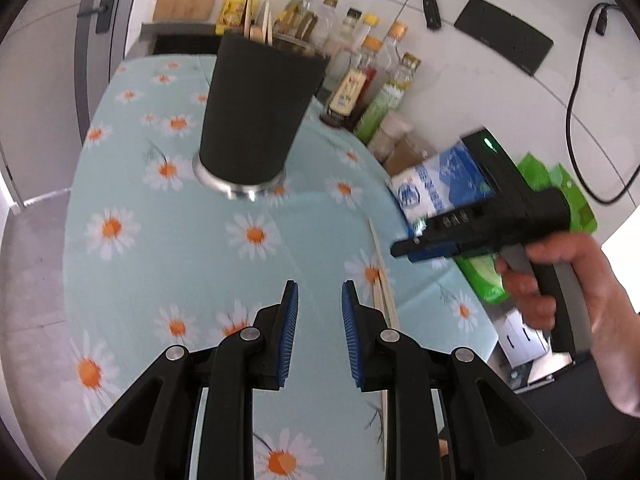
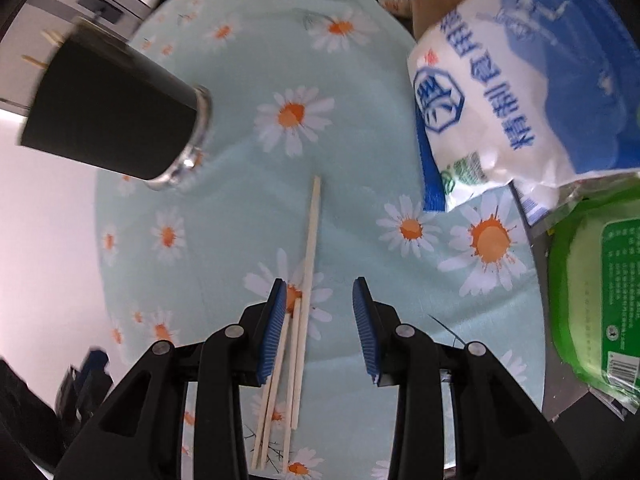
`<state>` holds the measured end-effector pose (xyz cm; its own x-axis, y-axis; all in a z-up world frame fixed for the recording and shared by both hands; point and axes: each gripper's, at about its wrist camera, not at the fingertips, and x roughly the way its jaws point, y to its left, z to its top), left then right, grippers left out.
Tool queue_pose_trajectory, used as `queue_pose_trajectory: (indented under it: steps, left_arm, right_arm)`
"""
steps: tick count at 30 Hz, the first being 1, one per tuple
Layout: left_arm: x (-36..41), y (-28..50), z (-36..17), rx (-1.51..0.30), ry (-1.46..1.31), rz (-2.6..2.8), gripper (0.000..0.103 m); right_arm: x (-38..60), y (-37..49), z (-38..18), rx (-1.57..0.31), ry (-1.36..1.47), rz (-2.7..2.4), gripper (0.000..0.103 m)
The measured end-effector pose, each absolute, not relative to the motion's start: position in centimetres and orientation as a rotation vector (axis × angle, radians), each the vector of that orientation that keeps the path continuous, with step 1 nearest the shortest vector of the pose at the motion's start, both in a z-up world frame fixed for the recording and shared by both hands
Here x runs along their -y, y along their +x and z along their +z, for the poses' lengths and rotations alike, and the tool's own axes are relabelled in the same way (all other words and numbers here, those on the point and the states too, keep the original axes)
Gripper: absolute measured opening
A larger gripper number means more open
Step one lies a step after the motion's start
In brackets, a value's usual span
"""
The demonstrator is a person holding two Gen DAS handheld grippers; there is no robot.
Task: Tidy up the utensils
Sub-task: 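Grasp another wooden chopstick with the right tool while the left tool returns to the cloth, then grasp a wooden chopstick with the left tool while the right tool holds its chopstick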
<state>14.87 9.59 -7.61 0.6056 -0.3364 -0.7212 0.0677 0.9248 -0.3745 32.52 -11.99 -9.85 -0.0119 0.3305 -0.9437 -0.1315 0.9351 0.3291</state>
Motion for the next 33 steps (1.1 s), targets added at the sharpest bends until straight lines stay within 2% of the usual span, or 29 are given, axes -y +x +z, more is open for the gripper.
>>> queue_pose_trajectory:
  steps: [2, 5, 21, 23, 33]
  left_arm:
    - [-9.4, 14.3, -8.3, -0.907, -0.315, -0.245, 0.021]
    - [-9.6, 13.6, -9.3, -0.925, -0.339, -0.254, 0.021]
    - [-10.8, 12.4, -12.3, -0.97, -0.4, -0.319, 0.021]
    - [-10.7, 12.5, -12.3, -0.969, -0.399, -0.33, 0.021]
    - [-10.9, 12.6, -12.1, -0.973, -0.393, -0.36, 0.021]
  right_arm:
    - [11.1, 32.6, -10.3, -1.565, 0.138, 0.362, 0.025]
    - [10.2, 32.9, -10.9, -1.571, 0.096, 0.313, 0.022]
    - [6.2, 32.8, -11.5, -1.551, -0.056, 0.098, 0.015]
    - [6.4, 32.9, -11.6, -1.55, -0.061, 0.07, 0.006]
    - [6.8, 33.7, -11.8, -1.563, -0.055, 0.102, 0.005]
